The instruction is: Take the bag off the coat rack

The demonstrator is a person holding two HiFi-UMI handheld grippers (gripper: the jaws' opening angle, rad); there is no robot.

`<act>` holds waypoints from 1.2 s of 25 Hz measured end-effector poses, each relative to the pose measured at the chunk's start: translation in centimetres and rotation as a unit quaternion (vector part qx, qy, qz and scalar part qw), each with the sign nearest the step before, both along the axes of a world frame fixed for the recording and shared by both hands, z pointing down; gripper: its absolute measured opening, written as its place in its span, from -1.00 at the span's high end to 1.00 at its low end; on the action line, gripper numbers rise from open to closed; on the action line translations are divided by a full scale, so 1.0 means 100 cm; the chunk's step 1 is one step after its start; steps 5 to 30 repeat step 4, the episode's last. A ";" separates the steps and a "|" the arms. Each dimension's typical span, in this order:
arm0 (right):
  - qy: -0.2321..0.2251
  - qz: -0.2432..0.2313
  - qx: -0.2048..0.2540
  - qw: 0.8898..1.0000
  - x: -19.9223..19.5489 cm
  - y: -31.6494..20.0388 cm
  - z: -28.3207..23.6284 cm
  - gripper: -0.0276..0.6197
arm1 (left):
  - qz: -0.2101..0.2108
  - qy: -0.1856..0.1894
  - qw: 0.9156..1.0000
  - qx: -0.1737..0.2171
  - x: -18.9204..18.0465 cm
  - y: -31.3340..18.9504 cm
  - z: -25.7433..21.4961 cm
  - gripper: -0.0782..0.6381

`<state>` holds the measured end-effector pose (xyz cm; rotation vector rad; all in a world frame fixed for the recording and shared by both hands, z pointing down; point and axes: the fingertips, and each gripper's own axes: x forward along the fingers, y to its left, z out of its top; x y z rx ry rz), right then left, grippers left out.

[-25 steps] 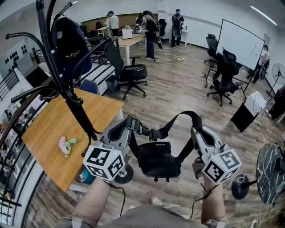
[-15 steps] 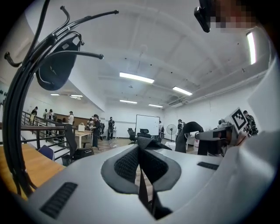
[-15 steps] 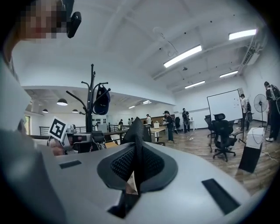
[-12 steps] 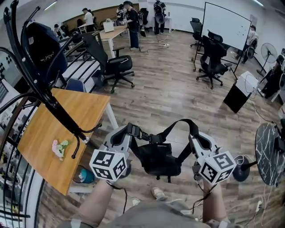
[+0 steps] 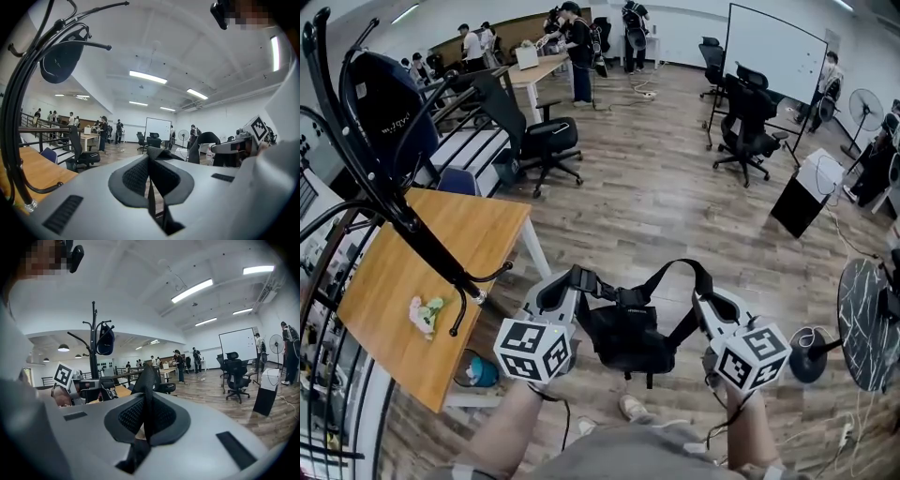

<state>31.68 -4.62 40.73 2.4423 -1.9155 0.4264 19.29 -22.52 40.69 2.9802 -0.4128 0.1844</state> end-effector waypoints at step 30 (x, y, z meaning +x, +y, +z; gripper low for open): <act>-0.001 -0.001 0.000 1.000 0.003 -0.001 0.000 0.82 | 0.000 0.003 1.000 -0.002 0.002 -0.003 -0.002 0.74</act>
